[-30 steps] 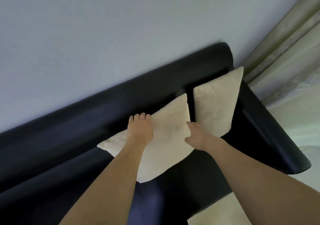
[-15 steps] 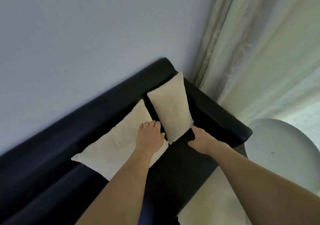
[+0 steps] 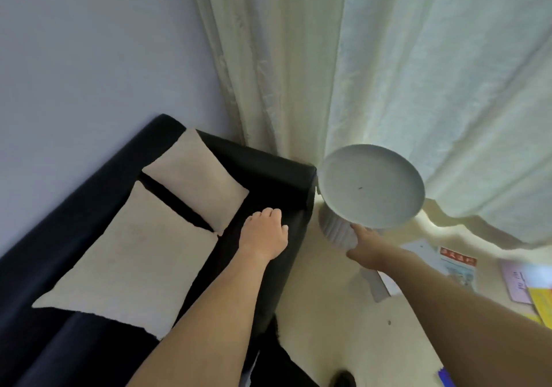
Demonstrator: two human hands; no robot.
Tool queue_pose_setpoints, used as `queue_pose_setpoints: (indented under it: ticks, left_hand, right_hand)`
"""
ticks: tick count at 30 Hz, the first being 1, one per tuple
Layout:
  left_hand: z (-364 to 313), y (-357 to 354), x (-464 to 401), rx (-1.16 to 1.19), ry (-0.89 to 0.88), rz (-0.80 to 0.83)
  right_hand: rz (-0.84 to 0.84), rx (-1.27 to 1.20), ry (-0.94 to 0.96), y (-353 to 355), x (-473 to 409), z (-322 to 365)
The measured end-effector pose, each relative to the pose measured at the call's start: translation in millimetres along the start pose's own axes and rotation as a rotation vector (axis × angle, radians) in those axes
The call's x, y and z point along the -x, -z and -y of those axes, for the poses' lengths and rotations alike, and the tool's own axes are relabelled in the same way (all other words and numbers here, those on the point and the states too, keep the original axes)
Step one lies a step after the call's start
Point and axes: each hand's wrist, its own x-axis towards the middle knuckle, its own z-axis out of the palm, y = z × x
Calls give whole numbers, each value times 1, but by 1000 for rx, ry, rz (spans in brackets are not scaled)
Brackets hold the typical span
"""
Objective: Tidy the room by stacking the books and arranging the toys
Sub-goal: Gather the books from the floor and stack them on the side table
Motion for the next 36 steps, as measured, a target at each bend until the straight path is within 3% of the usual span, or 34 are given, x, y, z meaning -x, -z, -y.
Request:
queue_pose_setpoints:
  ticks: [10, 22, 26, 36]
  left_hand:
    - [-193, -29, -27, -79, -271, 165]
    - [-275, -98, -128, -170, -243, 490]
    - [-320, -112, -153, -110, -266, 567]
    - [-425, -135, -143, -202, -384, 605]
  right_hand:
    - [-114, -279, -256, 30, 67, -190]
    - [-60, -474, -371, 61, 8, -269]
    - [-134, -557, -404, 86, -6, -295]
    - [-198, -715, -537, 79, 49, -404]
